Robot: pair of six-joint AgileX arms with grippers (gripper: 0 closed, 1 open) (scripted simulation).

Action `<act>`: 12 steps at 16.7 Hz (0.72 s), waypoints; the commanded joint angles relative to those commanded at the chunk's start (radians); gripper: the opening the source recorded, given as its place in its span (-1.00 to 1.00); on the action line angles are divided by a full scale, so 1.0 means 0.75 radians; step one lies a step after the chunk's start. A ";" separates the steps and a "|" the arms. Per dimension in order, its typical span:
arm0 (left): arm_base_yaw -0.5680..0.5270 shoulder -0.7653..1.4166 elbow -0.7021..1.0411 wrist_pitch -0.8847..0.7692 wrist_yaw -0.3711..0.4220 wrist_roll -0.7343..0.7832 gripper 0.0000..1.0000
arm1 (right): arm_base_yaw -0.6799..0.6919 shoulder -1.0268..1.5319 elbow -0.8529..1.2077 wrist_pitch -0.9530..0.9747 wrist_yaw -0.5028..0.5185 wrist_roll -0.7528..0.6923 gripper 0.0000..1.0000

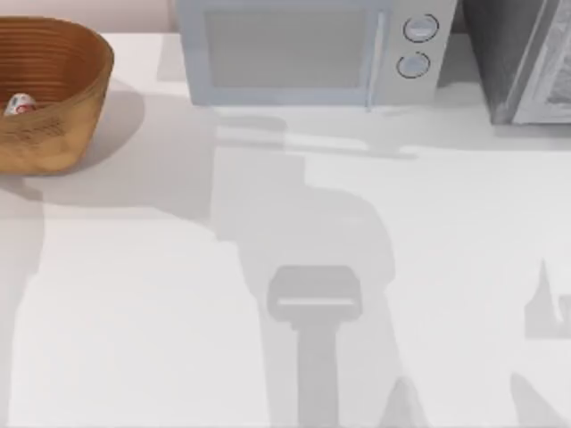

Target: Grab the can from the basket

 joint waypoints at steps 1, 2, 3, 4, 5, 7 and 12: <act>-0.017 0.088 0.077 -0.046 0.021 0.008 1.00 | 0.000 0.000 0.000 0.000 0.000 0.000 1.00; -0.036 0.167 0.144 -0.087 0.042 0.016 1.00 | 0.000 0.000 0.000 0.000 0.000 0.000 1.00; -0.055 0.241 0.206 -0.125 0.063 0.023 1.00 | 0.000 0.000 0.000 0.000 0.000 0.000 1.00; -0.073 0.309 0.262 -0.161 0.083 0.028 1.00 | 0.000 0.000 0.000 0.000 0.000 0.000 1.00; -0.090 0.368 0.308 -0.191 0.101 0.031 1.00 | 0.000 0.000 0.000 0.000 0.000 0.000 1.00; -0.120 0.466 0.385 -0.244 0.132 0.033 1.00 | 0.000 0.000 0.000 0.000 0.000 0.000 1.00; -0.158 0.577 0.469 -0.305 0.167 0.023 1.00 | 0.000 0.000 0.000 0.000 0.000 0.000 1.00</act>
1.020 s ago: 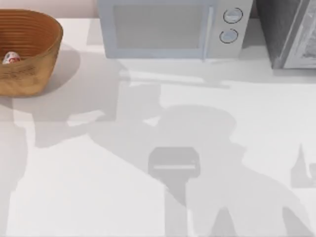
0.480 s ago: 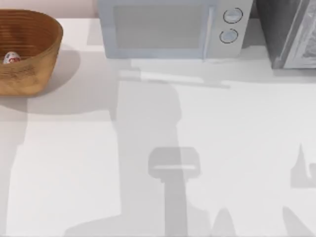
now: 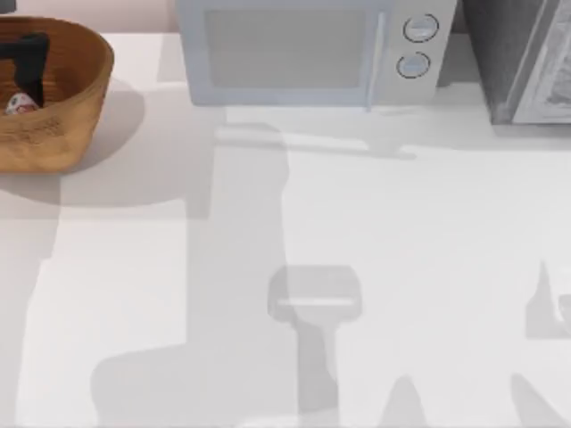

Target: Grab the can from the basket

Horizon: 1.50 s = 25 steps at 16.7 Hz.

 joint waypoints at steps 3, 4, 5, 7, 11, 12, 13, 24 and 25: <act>0.000 0.000 0.000 0.000 0.000 0.000 1.00 | 0.000 0.000 0.000 0.000 0.000 0.000 1.00; 0.000 0.000 0.000 0.000 0.000 0.000 1.00 | 0.000 0.000 0.000 0.000 0.000 0.000 1.00; 0.007 0.001 -0.002 0.002 -0.001 0.000 1.00 | 0.000 0.000 0.000 0.000 0.000 0.000 1.00; 0.004 -0.005 -0.024 0.022 -0.001 0.001 1.00 | 0.000 0.000 0.000 0.000 0.000 0.000 1.00; -0.006 -0.055 -0.235 0.184 -0.001 -0.006 1.00 | 0.000 0.000 0.000 0.000 0.000 0.000 1.00; -0.009 -0.071 -0.314 0.239 -0.002 -0.009 1.00 | 0.000 0.000 0.000 0.000 0.000 0.000 1.00; -0.011 -0.086 -0.388 0.292 -0.002 -0.012 1.00 | 0.000 0.000 0.000 0.000 0.000 0.000 1.00; -0.019 -0.120 -0.555 0.437 -0.003 -0.020 0.55 | 0.000 0.000 0.000 0.000 0.000 0.000 1.00; -0.019 -0.120 -0.555 0.437 -0.003 -0.020 0.40 | 0.000 0.000 0.000 0.000 0.000 0.000 1.00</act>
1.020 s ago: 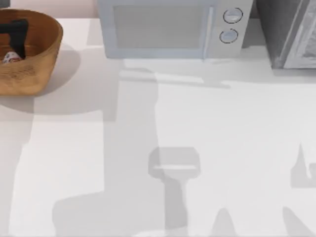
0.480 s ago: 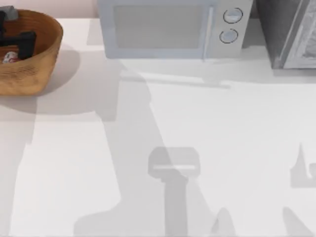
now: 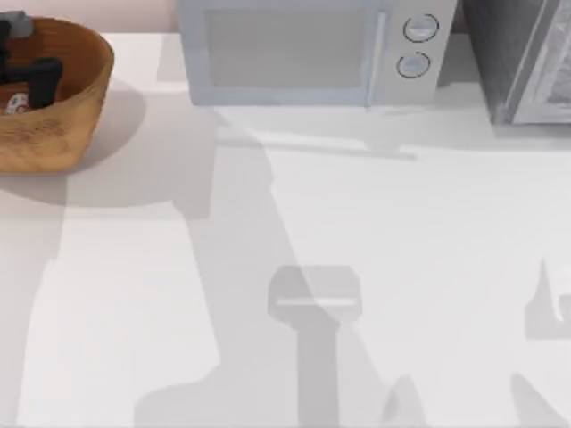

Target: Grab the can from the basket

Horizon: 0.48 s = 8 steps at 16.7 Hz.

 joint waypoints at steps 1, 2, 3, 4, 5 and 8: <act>0.000 0.000 0.000 0.000 0.000 0.000 0.25 | 0.000 0.000 0.000 0.000 0.000 0.000 1.00; 0.000 0.000 0.000 0.000 0.000 0.000 0.10 | 0.000 0.000 0.000 0.000 0.000 0.000 1.00; 0.000 0.000 0.000 0.000 0.000 0.000 -0.06 | 0.000 0.000 0.000 0.000 0.000 0.000 1.00; 0.000 0.000 0.000 0.000 0.000 0.000 -0.21 | 0.000 0.000 0.000 0.000 0.000 0.000 1.00; 0.000 0.000 0.000 0.000 0.000 0.000 -0.36 | 0.000 0.000 0.000 0.000 0.000 0.000 1.00; 0.000 0.000 0.000 0.000 0.000 0.000 -0.81 | 0.000 0.000 0.000 0.000 0.000 0.000 1.00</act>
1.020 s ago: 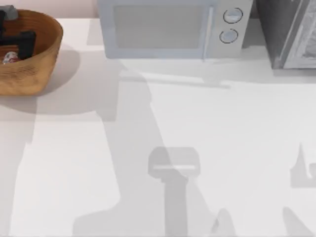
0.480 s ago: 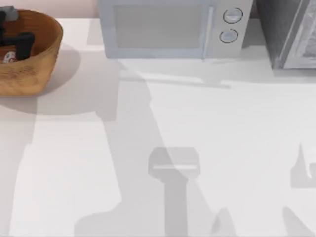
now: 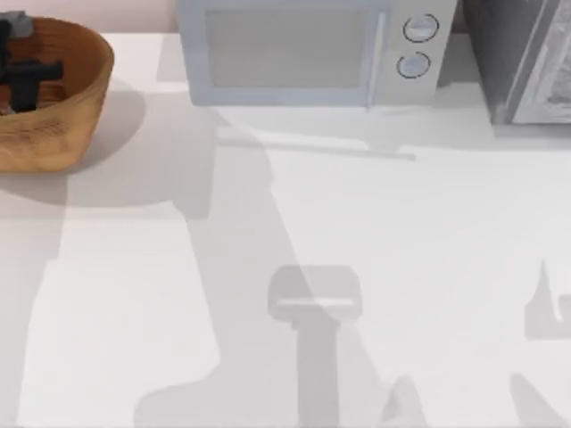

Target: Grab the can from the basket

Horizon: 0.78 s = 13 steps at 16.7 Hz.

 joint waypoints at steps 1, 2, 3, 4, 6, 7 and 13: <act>0.000 0.000 0.000 0.000 0.000 0.000 -0.96 | 0.000 0.000 0.000 0.000 0.000 0.000 1.00; 0.000 0.000 0.000 0.000 0.000 0.000 -1.00 | 0.000 0.000 0.000 0.000 0.000 0.000 1.00; 0.000 0.000 0.000 0.000 0.000 0.000 -1.00 | 0.000 0.000 0.000 0.000 0.000 0.000 1.00; 0.000 0.000 0.000 0.000 0.000 0.000 -1.00 | 0.000 0.000 0.000 0.000 0.000 0.000 1.00; 0.000 0.000 0.000 0.000 0.000 0.000 -1.00 | 0.000 0.000 0.000 0.000 0.000 0.000 1.00; 0.000 0.000 0.000 0.000 0.000 0.000 -1.00 | 0.000 0.000 0.000 0.000 0.000 0.000 1.00; -0.001 -0.138 -0.082 0.019 -0.011 -0.025 -1.00 | 0.000 0.000 0.000 0.000 0.000 0.000 1.00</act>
